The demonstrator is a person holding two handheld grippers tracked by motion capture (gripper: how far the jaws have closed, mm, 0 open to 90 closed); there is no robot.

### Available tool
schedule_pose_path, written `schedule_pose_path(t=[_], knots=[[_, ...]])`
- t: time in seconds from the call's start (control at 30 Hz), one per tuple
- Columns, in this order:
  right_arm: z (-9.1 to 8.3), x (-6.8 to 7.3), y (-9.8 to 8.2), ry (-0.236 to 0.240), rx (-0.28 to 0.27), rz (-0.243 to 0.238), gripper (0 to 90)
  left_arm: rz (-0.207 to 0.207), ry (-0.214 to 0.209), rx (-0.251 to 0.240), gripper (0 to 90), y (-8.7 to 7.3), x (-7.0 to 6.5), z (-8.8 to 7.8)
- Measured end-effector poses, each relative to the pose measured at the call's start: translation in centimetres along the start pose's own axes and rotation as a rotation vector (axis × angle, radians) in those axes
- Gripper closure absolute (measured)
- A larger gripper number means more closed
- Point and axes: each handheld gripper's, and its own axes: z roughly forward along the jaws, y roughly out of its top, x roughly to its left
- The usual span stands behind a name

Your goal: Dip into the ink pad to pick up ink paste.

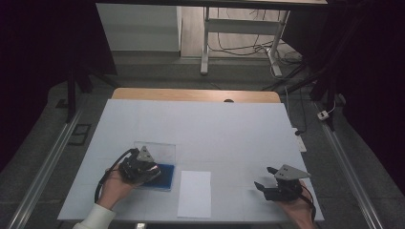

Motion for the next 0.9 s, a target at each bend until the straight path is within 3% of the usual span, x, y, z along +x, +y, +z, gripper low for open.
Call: schedule_pose_path(t=[0.9], knots=[[-0.01,0.11,0.11,-0.004,0.003,-0.001,23.9,-0.001,-0.002,0.0,71.5,-0.03,0.03,0.11]])
